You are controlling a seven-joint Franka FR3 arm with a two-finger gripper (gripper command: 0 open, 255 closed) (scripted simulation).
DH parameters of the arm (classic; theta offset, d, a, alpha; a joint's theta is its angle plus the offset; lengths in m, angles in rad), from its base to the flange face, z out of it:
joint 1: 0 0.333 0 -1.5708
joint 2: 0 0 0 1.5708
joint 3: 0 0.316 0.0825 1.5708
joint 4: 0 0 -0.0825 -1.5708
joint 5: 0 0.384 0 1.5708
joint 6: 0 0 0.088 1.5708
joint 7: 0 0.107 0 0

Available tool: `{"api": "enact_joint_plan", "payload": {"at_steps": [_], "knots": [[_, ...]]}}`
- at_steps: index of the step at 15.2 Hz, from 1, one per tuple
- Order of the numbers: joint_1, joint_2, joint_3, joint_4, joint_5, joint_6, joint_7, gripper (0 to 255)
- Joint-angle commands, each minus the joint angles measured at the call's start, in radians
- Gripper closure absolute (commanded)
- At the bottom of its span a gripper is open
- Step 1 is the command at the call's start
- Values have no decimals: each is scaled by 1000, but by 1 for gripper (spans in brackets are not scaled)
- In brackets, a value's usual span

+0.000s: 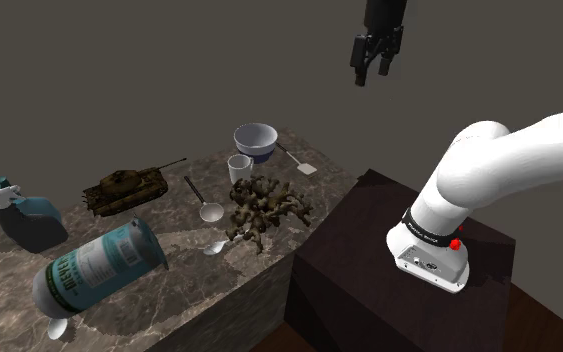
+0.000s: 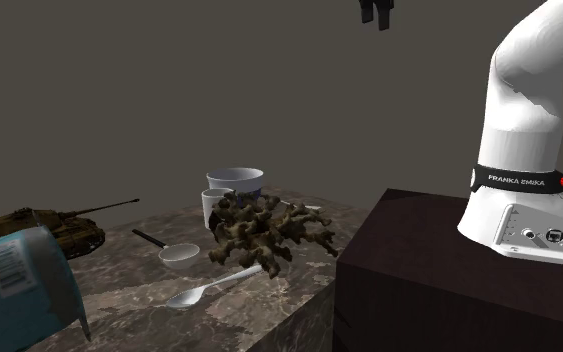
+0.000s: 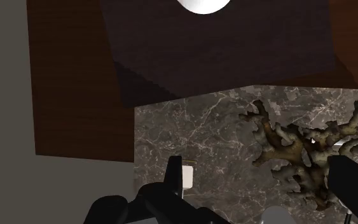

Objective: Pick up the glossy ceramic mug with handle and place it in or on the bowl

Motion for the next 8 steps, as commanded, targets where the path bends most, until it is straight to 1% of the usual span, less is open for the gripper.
{"api": "enact_joint_plan", "payload": {"at_steps": [1,8], "knots": [[0,0,0,0,0,0,0,0],[20,175,36,-59,26,241,42,0]]}}
